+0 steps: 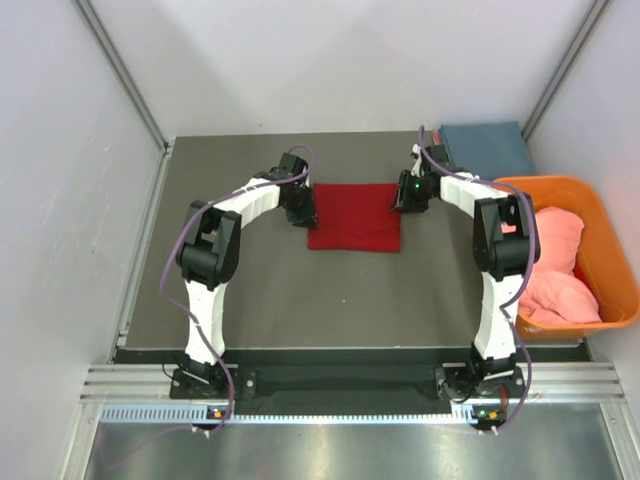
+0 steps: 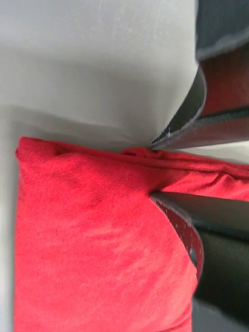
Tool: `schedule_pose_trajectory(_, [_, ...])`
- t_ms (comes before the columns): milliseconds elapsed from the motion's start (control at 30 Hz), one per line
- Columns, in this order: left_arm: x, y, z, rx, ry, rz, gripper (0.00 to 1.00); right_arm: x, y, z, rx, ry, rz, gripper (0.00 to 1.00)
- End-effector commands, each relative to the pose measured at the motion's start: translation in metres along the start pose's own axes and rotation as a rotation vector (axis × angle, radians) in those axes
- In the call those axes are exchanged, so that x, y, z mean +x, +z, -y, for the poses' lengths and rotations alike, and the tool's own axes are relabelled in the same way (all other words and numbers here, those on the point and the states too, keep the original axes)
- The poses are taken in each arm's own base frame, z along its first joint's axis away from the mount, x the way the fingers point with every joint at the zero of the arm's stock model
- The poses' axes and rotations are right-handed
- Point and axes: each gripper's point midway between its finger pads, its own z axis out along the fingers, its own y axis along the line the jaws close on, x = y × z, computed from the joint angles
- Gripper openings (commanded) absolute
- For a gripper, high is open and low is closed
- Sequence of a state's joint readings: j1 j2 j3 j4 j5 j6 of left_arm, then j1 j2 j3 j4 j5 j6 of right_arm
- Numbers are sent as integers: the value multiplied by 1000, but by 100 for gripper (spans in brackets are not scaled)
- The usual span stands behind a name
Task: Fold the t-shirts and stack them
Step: Fold the tshirt, then neatly place the folded tshirt to the corner
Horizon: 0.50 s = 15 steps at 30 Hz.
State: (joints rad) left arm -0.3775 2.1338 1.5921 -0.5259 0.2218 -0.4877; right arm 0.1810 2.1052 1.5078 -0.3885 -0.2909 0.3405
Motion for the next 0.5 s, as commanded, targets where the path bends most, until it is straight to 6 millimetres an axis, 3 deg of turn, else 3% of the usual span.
schedule_pose_trajectory(0, [0, -15, -28, -122, -8, 12, 31, 8, 18, 11, 15, -18, -28, 36])
schedule_pose_trajectory(167, [-9, -39, -68, -295, -51, 30, 31, 2, 14, 9, 11, -45, -6, 22])
schedule_pose_trajectory(233, [-11, -55, -68, -297, -46, 58, 31, -6, 6, 5, 6, -65, 26, 8])
schedule_pose_trajectory(300, [-12, -71, -60, -265, -35, 87, 31, -14, -1, 3, 12, -89, 56, 0])
schedule_pose_trajectory(467, [-3, -90, -32, -107, -3, 104, 32, -47, -32, -13, 31, -160, 164, 0])
